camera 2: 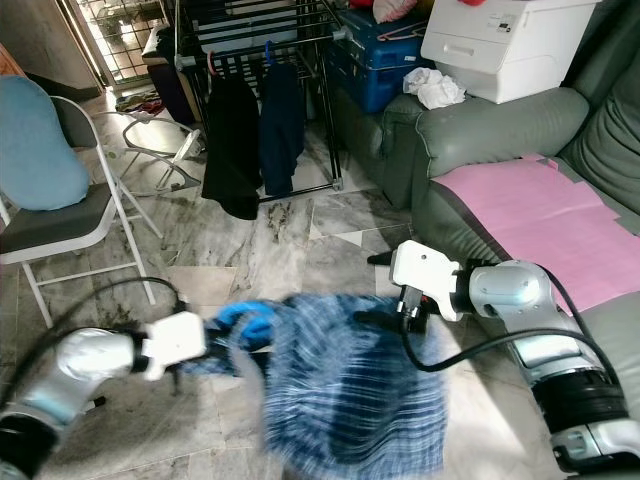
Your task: Hang hanger
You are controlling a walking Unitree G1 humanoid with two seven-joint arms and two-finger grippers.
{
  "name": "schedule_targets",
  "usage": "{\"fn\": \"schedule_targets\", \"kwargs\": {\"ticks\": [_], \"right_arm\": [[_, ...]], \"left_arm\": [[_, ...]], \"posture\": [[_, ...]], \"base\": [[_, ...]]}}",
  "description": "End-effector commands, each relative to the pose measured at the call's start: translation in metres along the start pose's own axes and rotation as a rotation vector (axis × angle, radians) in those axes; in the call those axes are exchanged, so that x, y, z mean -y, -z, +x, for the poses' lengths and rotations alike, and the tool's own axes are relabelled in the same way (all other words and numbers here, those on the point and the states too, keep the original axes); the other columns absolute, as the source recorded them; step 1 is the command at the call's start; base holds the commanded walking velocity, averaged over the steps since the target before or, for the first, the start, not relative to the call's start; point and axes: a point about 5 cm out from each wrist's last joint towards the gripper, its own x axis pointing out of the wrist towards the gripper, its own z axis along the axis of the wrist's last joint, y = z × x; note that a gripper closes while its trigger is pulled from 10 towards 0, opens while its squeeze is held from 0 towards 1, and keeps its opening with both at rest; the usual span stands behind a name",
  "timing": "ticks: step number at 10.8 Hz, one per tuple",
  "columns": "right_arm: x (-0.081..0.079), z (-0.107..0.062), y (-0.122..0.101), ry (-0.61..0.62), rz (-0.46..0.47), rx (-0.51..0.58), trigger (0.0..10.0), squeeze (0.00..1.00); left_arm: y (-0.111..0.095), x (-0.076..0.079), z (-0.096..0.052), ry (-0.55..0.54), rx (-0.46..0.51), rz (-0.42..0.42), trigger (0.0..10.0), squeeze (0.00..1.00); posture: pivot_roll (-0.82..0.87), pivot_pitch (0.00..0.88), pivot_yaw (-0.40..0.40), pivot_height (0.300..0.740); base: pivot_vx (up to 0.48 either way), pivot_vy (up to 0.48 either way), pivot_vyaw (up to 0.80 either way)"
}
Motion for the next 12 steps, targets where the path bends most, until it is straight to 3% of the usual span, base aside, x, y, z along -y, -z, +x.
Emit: {"fn": "schedule_targets", "kwargs": {"ticks": [1, 2, 3, 4, 5, 6, 10, 12], "right_arm": [[0.001, 0.004, -0.005, -0.04, -0.001, 0.019, 10.0, 1.0], [0.0, 0.008, -0.001, -0.069, -0.009, -0.003, 10.0, 0.96], [-0.001, 0.012, -0.002, -0.105, -0.006, 0.003, 10.0, 0.63], [-0.002, 0.013, -0.002, -0.125, -0.002, 0.003, 10.0, 0.55], [-0.005, 0.017, 0.001, -0.173, -0.01, -0.018, 10.0, 0.09], [-0.007, 0.019, 0.002, -0.217, -0.003, -0.022, 0.0, 0.0], [-0.013, 0.031, 0.001, -0.314, -0.041, -0.034, 0.0, 0.0], [-0.018, 0.029, 0.004, -0.357, -0.035, -0.059, 0.0, 0.0]], "left_arm": [[-0.009, -0.009, -0.001, -0.014, 0.021, 0.058, 0.0, 0.0], [-0.018, -0.009, 0.006, -0.007, 0.069, 0.093, 0.0, 0.0], [-0.023, -0.008, 0.011, 0.01, 0.084, 0.128, 0.0, 0.0], [-0.025, -0.008, 0.013, 0.02, 0.09, 0.14, 0.0, 0.0], [-0.029, -0.007, 0.018, 0.033, 0.107, 0.154, 0.0, 0.0], [-0.032, -0.006, 0.022, 0.044, 0.119, 0.16, 0.0, 0.0], [-0.039, -0.005, 0.033, 0.066, 0.138, 0.187, 0.0, 0.0], [-0.04, -0.007, 0.034, 0.064, 0.142, 0.191, 0.0, 0.0]], "posture": [[-0.09, 0.0, 0.1, 0.74], [-0.09, 0.0, 0.103, 0.74], [-0.09, 0.0, 0.104, 0.74], [-0.09, 0.0, 0.104, 0.74], [-0.09, 0.0, 0.106, 0.74], [-0.09, 0.0, 0.106, 0.74], [-0.08, 0.0, 0.11, 0.74], [-0.08, 0.0, 0.11, 0.74]], "base": [[0.0, 0.0, 0.0], [0.0, 0.0, 0.0], [0.0, 0.0, 0.0], [0.0, 0.0, 0.0], [0.0, 0.0, 0.0], [0.0, 0.0, 0.0], [0.0, 0.0, 0.0], [0.0, 0.0, 0.0]]}}
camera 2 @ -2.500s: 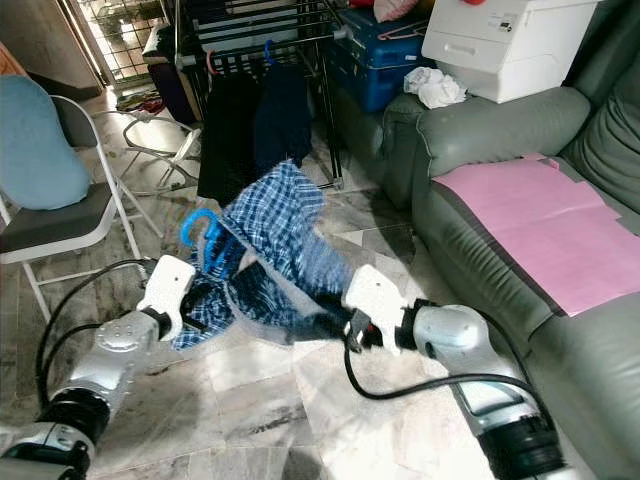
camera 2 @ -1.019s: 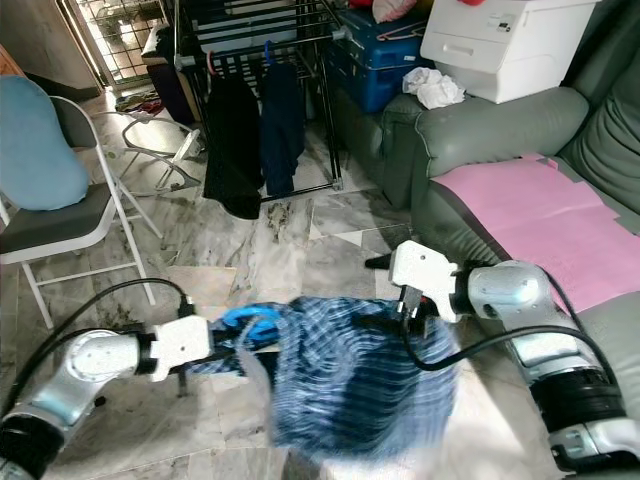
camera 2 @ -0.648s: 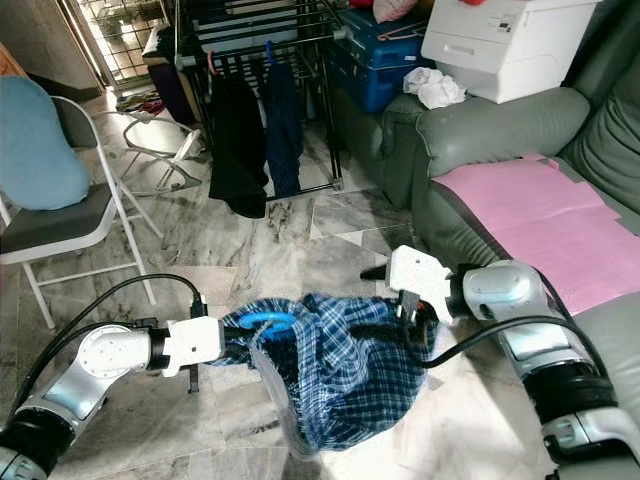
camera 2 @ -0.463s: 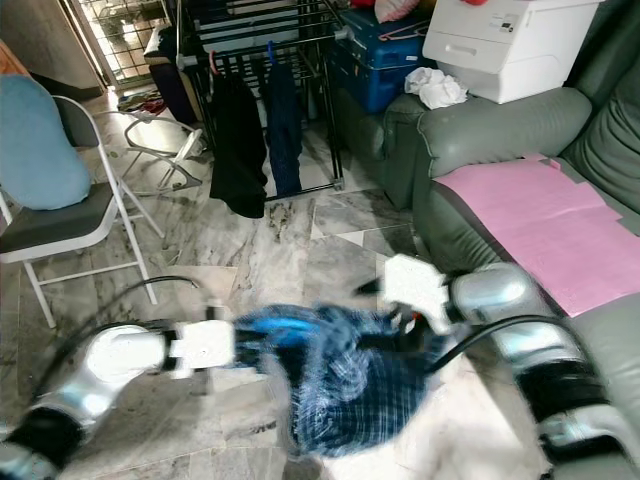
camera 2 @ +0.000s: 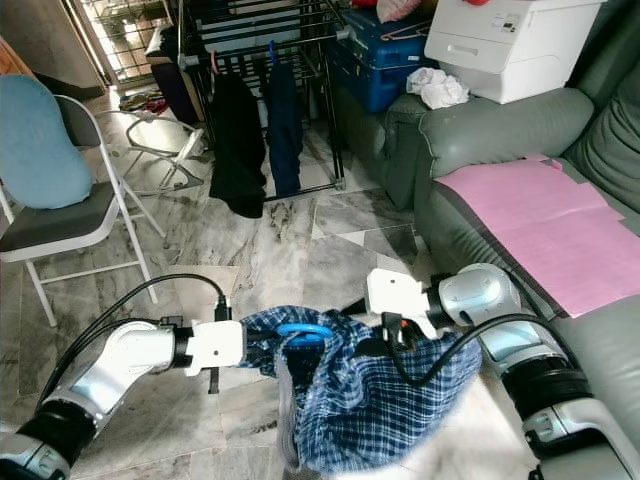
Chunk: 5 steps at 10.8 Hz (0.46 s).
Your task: Hang hanger
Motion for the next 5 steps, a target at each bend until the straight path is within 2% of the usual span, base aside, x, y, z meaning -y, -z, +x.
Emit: {"fn": "schedule_targets", "kwargs": {"ticks": [1, 2, 3, 4, 5], "right_arm": [[-0.004, 0.001, 0.0, -0.054, -0.01, -0.022, 0.0, 0.0], [-0.007, -0.002, 0.004, -0.078, 0.004, -0.037, 0.0, 0.0], [-0.013, -0.004, 0.011, -0.11, 0.016, -0.082, 1.1, 0.0], [-0.017, -0.005, 0.018, -0.116, 0.023, -0.119, 6.8, 0.0], [-0.014, -0.003, 0.02, -0.071, 0.032, -0.125, 10.0, 0.0]], "left_arm": [[-0.007, -0.009, 0.0, -0.022, 0.028, 0.042, 0.0, 0.0], [-0.006, -0.01, 0.0, -0.024, 0.024, 0.04, 0.0, 0.0], [-0.006, -0.011, -0.001, -0.029, 0.023, 0.038, 0.0, 0.0], [-0.005, -0.013, -0.001, -0.036, 0.022, 0.036, 0.0, 0.0], [-0.005, -0.014, -0.001, -0.037, 0.022, 0.035, 0.0, 0.0]], "posture": [[-0.08, 0.0, 0.111, 0.74], [-0.09, 0.0, 0.11, 0.74], [-0.09, 0.0, 0.109, 0.74], [-0.09, 0.0, 0.107, 0.74], [-0.09, 0.0, 0.108, 0.74]], "base": [[0.0, 0.0, 0.0], [0.0, 0.0, 0.0], [0.0, 0.0, 0.0], [0.0, 0.0, 0.0], [0.0, 0.0, 0.0]]}}
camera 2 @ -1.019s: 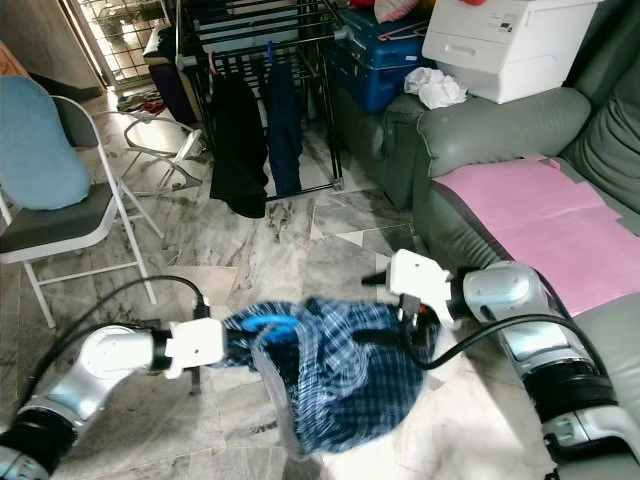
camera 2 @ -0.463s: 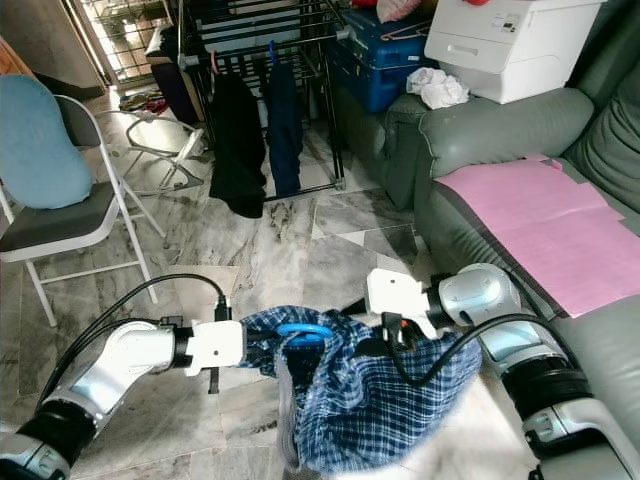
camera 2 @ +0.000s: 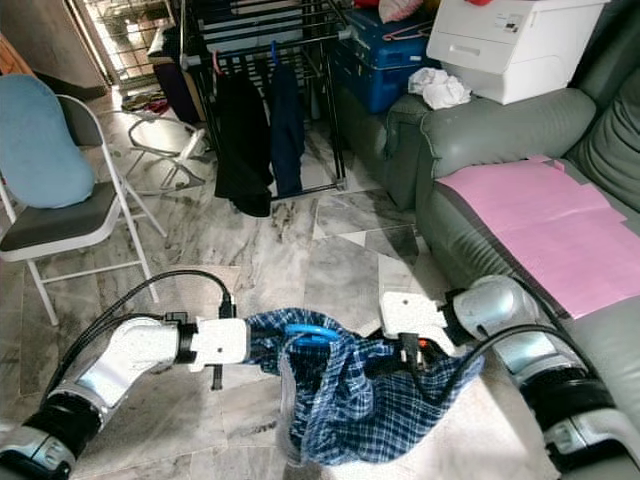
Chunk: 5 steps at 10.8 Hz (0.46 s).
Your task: Hang hanger
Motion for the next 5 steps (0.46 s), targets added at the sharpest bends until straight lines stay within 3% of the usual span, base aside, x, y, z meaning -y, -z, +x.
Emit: {"fn": "schedule_targets", "kwargs": {"ticks": [1, 2, 3, 4, 5], "right_arm": [[0.0005, 0.003, 0.0007, -0.005, 0.005, -0.015, 10.0, 0.73], [0.0022, 0.0036, 0.0017, 0.025, -0.007, -0.018, 10.0, 1.0], [0.0044, 0.0038, 0.0011, 0.044, -0.013, -0.014, 10.0, 1.0], [0.0088, 0.0033, -0.0017, 0.067, -0.003, 0.012, 0.0, 0.0], [0.0092, 0.0029, -0.0012, 0.061, -0.001, 0.004, 0.0, 0.0]], "left_arm": [[-0.0053, -0.0109, -0.0033, -0.046, 0.026, 0.021, 0.0, 0.0], [-0.0055, -0.0108, -0.003, -0.045, 0.029, 0.021, 0.0, 0.0], [-0.0058, -0.0108, -0.0024, -0.045, 0.032, 0.021, 0.0, 0.0], [-0.006, -0.01, -0.0008, -0.044, 0.035, 0.021, 0.0, 0.0], [-0.0064, -0.0097, 0.0004, -0.043, 0.038, 0.02, 0.0, 0.0]], "posture": [[-0.09, 0.0, 0.108, 0.74], [-0.09, 0.0, 0.108, 0.74], [-0.09, 0.0, 0.108, 0.74], [-0.09, 0.0, 0.106, 0.74], [-0.09, 0.0, 0.106, 0.74]], "base": [[0.0, 0.0, 0.0], [0.0, 0.0, 0.0], [0.0, 0.0, 0.0], [0.0, 0.0, 0.0], [0.0, 0.0, 0.0]]}}
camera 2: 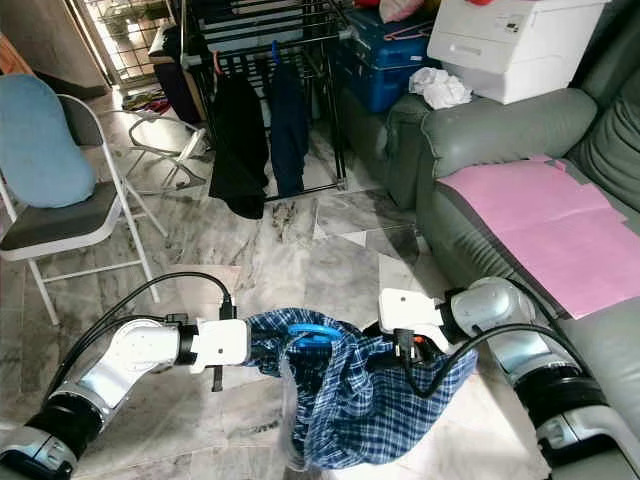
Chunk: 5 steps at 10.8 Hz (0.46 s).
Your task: Hang hanger
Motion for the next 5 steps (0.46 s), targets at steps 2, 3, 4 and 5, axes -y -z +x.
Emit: {"fn": "schedule_targets", "kwargs": {"ticks": [2, 3, 4, 5], "right_arm": [[0.0023, 0.0017, -0.0024, -0.003, -0.015, 0.0, 0.0, 0.0], [0.0011, 0.003, -0.0005, -0.006, -0.012, 0.0, 0.0, 0.0], [0.0004, 0.003, 0.0001, -0.009, -0.011, 0.0, 0.0, 0.0], [-0.0001, 0.0029, 0.0006, -0.012, -0.008, 0.0, 0.0, 0.0]], "left_arm": [[-0.0085, -0.0109, -0.001, -0.045, 0.042, 0.033, 0.0, 0.0], [-0.0082, -0.011, -0.0012, -0.046, 0.043, 0.032, 0.0, 0.0], [-0.0083, -0.0111, -0.0011, -0.047, 0.044, 0.033, 0.0, 0.0], [-0.0086, -0.0116, -0.0004, -0.049, 0.044, 0.034, 0.0, 0.0]], "posture": [[-0.09, 0.0, 0.106, 0.74], [-0.09, 0.0, 0.107, 0.74], [-0.09, 0.0, 0.107, 0.74], [-0.09, 0.0, 0.107, 0.74]], "base": [[0.0, 0.0, 0.0], [0.0, 0.0, 0.0], [0.0, 0.0, 0.0], [0.0, 0.0, 0.0]]}}
